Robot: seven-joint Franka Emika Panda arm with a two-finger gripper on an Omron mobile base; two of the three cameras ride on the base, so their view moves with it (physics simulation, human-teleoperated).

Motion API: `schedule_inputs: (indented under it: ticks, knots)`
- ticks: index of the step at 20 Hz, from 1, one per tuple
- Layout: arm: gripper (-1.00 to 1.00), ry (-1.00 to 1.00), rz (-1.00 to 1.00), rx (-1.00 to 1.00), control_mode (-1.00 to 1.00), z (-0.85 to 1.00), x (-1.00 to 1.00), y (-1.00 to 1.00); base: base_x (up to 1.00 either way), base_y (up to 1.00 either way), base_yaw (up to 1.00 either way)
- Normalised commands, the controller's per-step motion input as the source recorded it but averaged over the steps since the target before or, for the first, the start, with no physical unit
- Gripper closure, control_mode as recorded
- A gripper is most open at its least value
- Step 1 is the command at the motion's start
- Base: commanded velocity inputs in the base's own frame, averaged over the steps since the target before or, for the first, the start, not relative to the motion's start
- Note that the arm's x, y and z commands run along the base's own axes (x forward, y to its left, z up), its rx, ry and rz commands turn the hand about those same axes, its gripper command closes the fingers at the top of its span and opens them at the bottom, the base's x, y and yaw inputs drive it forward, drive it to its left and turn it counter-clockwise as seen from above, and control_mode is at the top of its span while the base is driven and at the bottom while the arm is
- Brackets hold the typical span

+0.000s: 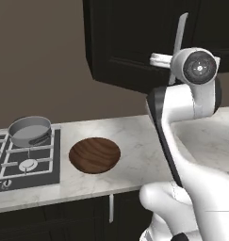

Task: Open the cabinet and move the ladle to the pot. Then close the cabinet.

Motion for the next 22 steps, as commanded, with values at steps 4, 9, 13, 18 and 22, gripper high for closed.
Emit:
schedule_inputs:
  ticks: [4,9,13,18,22]
  knots:
    - [1.00,-0.03,-0.05,-0.01,-1.00,0.00,-0.77,0.14,0.00,0.00,0.00]
    - [1.00,-0.02,-0.03,-0.01,-1.00,0.00,-0.55,0.14,0.00,0.00,0.00]
    - [1.00,0.00,-0.03,0.00,-1.00,0.00,-0.25,0.15,0.00,0.00,0.00]
    - [1.00,0.00,-0.03,0.00,-1.00,-0.01,-0.12,0.15,0.00,0.00,0.00]
    - [1.00,0.00,-0.02,0.00,-1.00,-0.04,-0.06,0.10,0.00,0.00,0.00]
